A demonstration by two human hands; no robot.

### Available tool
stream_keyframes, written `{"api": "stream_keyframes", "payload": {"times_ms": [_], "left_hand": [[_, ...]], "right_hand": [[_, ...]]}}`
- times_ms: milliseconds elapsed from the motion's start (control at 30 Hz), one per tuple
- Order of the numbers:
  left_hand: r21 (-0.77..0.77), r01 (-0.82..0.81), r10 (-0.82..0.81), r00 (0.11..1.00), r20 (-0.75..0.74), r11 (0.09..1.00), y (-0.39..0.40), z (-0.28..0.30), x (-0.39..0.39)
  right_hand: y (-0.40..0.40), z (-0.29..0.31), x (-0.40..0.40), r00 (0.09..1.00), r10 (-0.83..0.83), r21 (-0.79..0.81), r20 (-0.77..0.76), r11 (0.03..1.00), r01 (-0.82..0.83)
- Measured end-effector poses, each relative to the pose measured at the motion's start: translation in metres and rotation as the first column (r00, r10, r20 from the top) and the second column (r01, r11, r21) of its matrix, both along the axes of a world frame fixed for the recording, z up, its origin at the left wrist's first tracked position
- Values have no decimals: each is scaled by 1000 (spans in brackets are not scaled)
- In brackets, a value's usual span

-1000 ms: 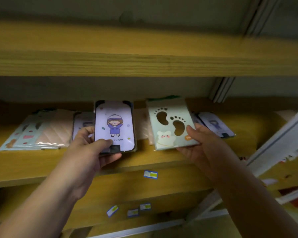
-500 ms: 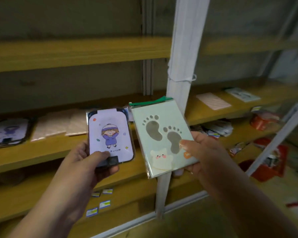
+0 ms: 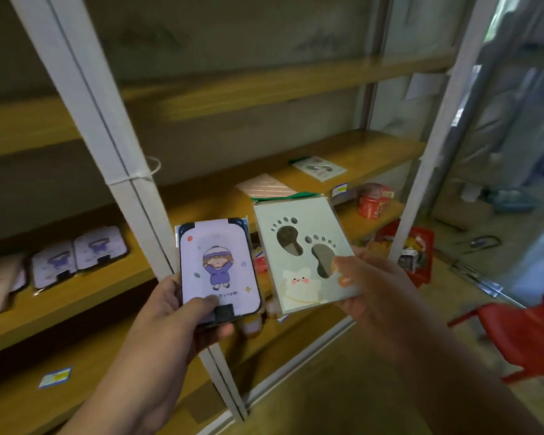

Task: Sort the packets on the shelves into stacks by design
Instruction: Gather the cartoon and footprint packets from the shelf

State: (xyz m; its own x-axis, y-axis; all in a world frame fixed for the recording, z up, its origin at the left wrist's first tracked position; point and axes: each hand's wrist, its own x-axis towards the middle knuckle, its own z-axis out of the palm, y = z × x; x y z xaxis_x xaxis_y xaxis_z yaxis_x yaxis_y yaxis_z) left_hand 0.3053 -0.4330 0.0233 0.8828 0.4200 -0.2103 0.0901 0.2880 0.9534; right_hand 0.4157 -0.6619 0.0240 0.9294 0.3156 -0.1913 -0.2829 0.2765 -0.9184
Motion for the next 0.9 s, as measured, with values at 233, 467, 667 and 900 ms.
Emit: {"api": "stream_keyframes", "payload": {"times_ms": [233,467,667,900], "left_hand": [[-33,46,-46,999,5,998,-24,-22,93],[-79,-14,18,999,38,997,-3,-28,196],[-89,-98,101,994,35,991,27,-30,249],[-98,-84,86,996,11,992,31,-36,279]], "right_hand": [[-31,-11,73,999,-54,25,-3,998,54],[-21,-17,184,998,-58,-88,-23,995,56],[14,-30,269,998,-63,-265,-4,962,60],[24,-28,340,997,-59,-315,59,946,74]]}}
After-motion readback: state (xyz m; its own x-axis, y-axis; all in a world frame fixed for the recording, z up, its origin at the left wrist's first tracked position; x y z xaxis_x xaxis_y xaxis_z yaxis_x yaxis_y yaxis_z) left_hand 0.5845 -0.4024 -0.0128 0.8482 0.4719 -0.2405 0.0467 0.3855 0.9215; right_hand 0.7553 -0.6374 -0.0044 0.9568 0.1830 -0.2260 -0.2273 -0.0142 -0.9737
